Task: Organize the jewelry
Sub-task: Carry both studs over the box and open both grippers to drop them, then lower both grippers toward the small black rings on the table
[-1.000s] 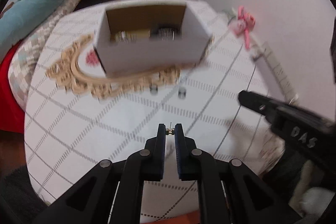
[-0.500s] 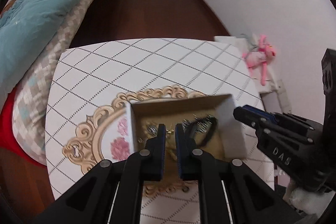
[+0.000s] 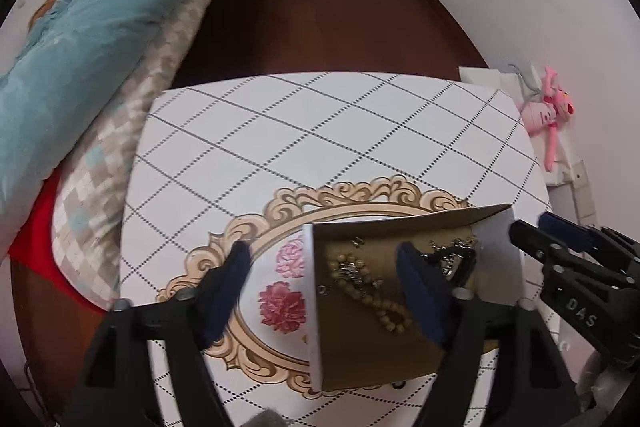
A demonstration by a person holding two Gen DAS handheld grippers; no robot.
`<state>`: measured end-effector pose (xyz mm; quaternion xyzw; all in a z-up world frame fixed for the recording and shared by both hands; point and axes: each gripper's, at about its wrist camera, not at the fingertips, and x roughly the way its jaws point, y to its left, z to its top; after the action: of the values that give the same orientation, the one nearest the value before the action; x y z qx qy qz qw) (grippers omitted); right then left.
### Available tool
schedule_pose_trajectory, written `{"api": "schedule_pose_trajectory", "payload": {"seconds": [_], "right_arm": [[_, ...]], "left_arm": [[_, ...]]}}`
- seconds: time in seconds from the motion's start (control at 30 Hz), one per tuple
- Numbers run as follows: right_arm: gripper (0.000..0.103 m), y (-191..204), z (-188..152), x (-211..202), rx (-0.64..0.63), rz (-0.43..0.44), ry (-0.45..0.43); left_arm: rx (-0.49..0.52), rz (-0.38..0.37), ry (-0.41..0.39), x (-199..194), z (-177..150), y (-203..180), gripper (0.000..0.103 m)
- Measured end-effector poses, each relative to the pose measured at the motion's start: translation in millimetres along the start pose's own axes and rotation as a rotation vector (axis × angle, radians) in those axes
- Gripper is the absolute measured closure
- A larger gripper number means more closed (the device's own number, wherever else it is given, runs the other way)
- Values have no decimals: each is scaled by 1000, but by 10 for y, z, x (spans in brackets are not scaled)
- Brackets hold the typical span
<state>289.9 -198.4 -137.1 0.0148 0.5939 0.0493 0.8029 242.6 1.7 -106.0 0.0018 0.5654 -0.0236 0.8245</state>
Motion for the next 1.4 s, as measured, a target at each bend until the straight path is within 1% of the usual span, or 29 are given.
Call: {"api": "schedule_pose_trajectory", "payload": {"seconds": [0.03, 0.07, 0.1, 0.13, 0.17, 0.2, 0.27, 0.33, 0.43, 0.57, 0.63, 0.83, 0.97, 1.07, 1.13, 1.3, 1.4], "right_arm": [[58, -2, -10, -13, -1, -5, -2], [54, -1, -38, -37, -4, -22, -8], [38, 2, -65, -54, -9, -41, -11], [16, 8, -97, -62, -15, -56, -9], [6, 21, -144, -59, -25, -74, -4], [0, 39, -179, -52, -35, -89, 0], [0, 69, -284, -20, -51, -116, 15], [0, 71, -356, 4, -45, -116, 22], [0, 70, -438, -16, -32, -128, 10], [0, 75, -475, -124, -18, -115, -12], [0, 95, -488, -201, -17, -114, -28], [0, 158, -583, -439, -16, -103, -65], [0, 192, -702, -650, -11, -94, -110], [0, 179, -804, -801, 6, -76, -144], [0, 187, -881, -879, 9, -73, -158], [0, 213, -1085, -933, 8, -63, -162], [0, 216, -1249, -804, 10, -62, -139]], "left_arm": [[-2, 7, -7, -6, -12, 11, 3], [-7, 11, -17, -20, -45, 30, 1], [-12, 13, -23, -28, -72, 38, 1], [-12, 19, -28, -29, -96, 43, 0], [-9, 32, -33, -31, -124, 48, 0], [-5, 46, -39, -30, -162, 50, 0], [-11, 42, -31, -12, -213, 63, 0], [-13, 36, -21, 1, -265, 74, 0], [-12, 45, -24, -25, -332, 85, 0], [-19, 46, -31, -107, -400, 99, 0], [-15, 54, -29, -150, -422, 95, 0], [-9, 38, -53, -354, -506, 69, 0], [-5, 38, -79, -522, -585, 66, 0], [6, 58, -104, -636, -659, 58, 0], [-1, 52, -112, -686, -719, 61, 0], [-27, 73, -70, -646, -922, 97, 0], [-30, 76, -33, -505, -1083, 113, 0]]}}
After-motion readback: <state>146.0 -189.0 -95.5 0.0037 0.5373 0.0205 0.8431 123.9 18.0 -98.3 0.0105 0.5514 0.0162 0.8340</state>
